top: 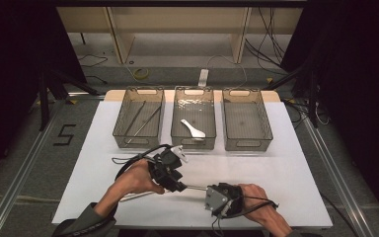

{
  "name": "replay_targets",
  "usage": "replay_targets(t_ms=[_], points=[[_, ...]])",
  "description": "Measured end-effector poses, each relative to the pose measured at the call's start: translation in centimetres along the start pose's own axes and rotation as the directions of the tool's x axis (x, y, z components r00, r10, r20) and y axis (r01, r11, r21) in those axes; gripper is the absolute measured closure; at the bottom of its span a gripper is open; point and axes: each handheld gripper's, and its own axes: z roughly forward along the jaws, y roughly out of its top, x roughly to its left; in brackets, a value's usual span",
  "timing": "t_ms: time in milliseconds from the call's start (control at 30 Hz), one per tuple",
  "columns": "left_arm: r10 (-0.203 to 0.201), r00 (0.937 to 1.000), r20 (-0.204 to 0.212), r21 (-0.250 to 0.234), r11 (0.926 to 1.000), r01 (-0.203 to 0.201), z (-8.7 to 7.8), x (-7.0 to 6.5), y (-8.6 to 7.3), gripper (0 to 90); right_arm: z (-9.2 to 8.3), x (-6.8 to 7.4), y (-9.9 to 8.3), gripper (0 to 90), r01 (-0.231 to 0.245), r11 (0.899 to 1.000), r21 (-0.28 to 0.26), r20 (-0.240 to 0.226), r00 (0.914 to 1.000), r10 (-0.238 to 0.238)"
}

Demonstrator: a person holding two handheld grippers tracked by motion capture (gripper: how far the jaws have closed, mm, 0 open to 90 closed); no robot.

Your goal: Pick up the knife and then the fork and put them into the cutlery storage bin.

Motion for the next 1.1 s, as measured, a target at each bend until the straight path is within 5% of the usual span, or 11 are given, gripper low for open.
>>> replay_targets(t_ms=[133,333,667,733,800,900,1000,1100], points=[[-0.037,0.9970,-0.068,-0.072,0.9969,0.032,-0.8,0.4,-1.8,44.9,-0.5,-2.2,-1.5,83.8,-0.126,0.992,-0.005,0.012,0.9919,0.126],[-0.113,0.9870,-0.114,-0.099,0.9898,0.102,-1.1,1.5,-4.3,32.7,-1.3,-5.7,-3.9,83.8,-0.298,0.954,-0.024,0.062,0.9521,0.299],[-0.184,0.9658,-0.183,-0.165,0.9742,0.154,-1.3,2.9,-7.9,25.1,-0.3,-12.6,-7.0,83.7,-0.510,0.860,-0.019,0.150,0.8486,0.507],[-0.188,0.9599,-0.208,-0.156,0.9751,0.157,-1.3,3.0,-8.5,25.1,0.2,-14.2,-7.4,83.7,-0.567,0.823,-0.013,0.160,0.8118,0.562],[-0.193,0.9565,-0.219,-0.150,0.9754,0.162,-1.2,3.1,-8.8,25.0,0.7,-15.5,-7.8,83.7,-0.604,0.797,-0.015,0.168,0.7840,0.598],[-0.202,0.9616,-0.186,-0.159,0.9720,0.173,-1.2,3.0,-9.3,24.4,1.5,-17.9,-8.2,83.7,-0.654,0.757,-0.001,0.193,0.7422,0.642],[-0.197,0.9578,-0.209,-0.150,0.9743,0.168,-1.1,3.0,-9.7,23.9,2.3,-19.9,-8.5,83.6,-0.695,0.719,0.010,0.204,0.7049,0.679],[-0.190,0.9563,-0.222,-0.139,0.9769,0.162,-1.1,3.1,-10.0,23.9,3.2,-21.5,-8.6,83.6,-0.718,0.695,0.027,0.209,0.6843,0.699]])
